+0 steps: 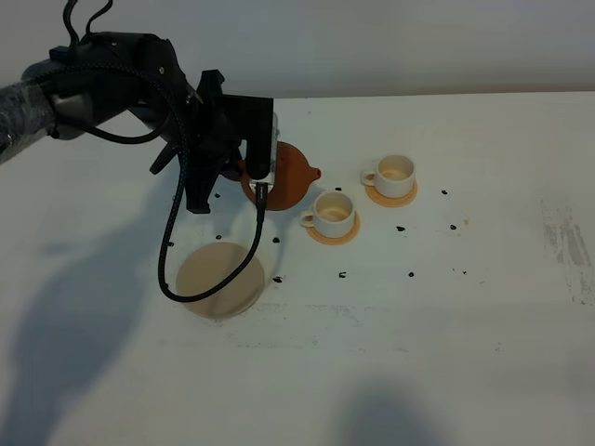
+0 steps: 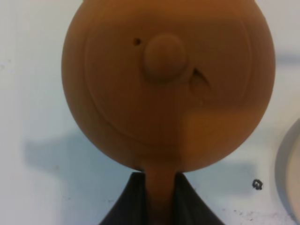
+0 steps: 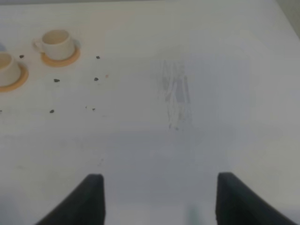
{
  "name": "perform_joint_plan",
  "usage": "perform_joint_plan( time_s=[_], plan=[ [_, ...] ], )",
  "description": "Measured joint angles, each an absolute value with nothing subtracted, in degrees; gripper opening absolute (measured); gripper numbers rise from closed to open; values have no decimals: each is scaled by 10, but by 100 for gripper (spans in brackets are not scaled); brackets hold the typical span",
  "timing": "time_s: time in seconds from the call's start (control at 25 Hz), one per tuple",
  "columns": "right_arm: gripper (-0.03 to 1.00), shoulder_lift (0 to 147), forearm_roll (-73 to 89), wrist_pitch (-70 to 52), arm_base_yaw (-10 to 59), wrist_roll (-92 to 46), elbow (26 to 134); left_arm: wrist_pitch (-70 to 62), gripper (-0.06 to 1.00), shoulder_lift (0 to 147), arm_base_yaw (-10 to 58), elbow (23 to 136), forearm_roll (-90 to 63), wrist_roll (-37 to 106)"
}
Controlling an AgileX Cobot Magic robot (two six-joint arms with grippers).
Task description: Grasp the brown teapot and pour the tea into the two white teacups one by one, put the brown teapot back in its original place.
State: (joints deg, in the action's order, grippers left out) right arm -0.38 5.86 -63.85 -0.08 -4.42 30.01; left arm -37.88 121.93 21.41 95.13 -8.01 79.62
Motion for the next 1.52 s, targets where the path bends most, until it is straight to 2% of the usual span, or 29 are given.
perform_joint_plan(
  time_s=[1.52],
  plan=[
    [50,-4,59,-639,-1,-44,300,-305,8,1236,250,951,27,799]
  ],
)
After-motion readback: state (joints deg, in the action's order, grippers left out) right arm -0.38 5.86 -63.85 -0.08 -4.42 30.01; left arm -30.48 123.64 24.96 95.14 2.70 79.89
